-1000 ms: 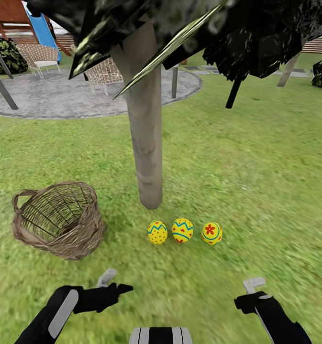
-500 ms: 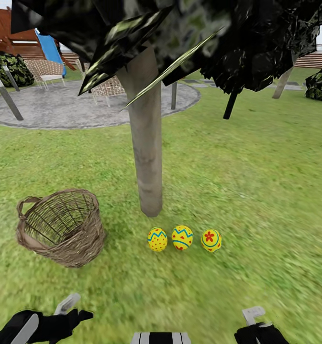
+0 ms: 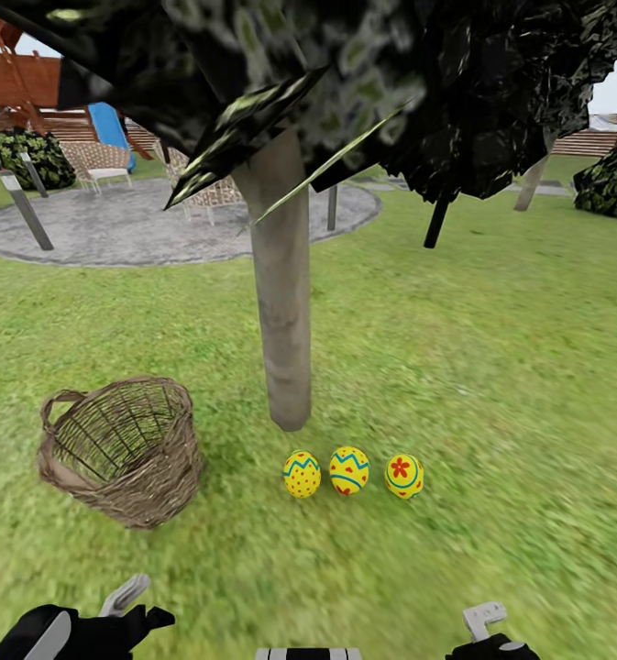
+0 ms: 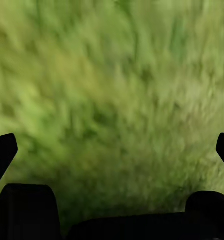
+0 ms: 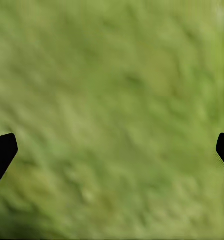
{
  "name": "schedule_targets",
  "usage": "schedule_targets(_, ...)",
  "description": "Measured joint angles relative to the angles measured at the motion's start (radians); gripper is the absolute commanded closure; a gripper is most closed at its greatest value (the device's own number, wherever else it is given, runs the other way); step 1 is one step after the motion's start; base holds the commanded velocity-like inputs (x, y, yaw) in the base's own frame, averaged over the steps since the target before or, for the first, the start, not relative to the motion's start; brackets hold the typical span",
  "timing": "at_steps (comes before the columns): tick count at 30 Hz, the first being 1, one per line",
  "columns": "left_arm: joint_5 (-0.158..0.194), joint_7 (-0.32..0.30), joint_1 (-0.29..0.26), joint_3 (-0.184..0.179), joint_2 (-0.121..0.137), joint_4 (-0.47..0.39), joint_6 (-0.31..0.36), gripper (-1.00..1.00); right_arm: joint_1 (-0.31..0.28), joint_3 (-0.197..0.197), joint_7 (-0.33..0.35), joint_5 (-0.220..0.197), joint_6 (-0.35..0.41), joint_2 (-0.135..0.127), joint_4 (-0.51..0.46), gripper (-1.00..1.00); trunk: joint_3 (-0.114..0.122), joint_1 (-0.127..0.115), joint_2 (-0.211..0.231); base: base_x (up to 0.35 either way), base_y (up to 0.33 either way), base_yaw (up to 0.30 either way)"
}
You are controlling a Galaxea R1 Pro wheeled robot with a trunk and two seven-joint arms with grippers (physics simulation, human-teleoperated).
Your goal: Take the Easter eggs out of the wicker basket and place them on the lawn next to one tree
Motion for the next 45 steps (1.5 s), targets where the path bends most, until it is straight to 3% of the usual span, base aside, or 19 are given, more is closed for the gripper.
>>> schedule_targets(7, 0.0, 0.011, 0.0, 0.0, -0.001, 0.021, 0.0, -1.0, 0.0, 0.001, 0.002, -0.002, -0.01, 0.002, 0.077, -1.0, 0.022, -0.024, 0.044, 0.0, 0.0, 0.0)
schedule_targets(14, 0.0, 0.022, 0.0, 0.0, -0.004, 0.021, 0.0, -1.0, 0.0, 0.001, 0.003, 0.0, -0.069, 0.002, 0.145, -1.0, 0.044, -0.051, 0.093, 0.0, 0.0, 0.0)
schedule_targets(26, 0.001, 0.066, 0.0, -0.001, -0.011, 0.024, 0.0, -1.0, 0.0, 0.0, 0.003, 0.001, -0.077, 0.002, 0.152, -1.0, 0.082, -0.097, 0.177, -0.004, 0.0, 0.0)
schedule_targets(45, 0.002, 0.067, 0.0, 0.0, -0.014, 0.025, -0.002, -1.0, 0.0, 0.0, 0.003, 0.001, -0.078, 0.001, 0.152, -1.0, 0.141, -0.169, 0.31, -0.317, 0.0, 0.0)
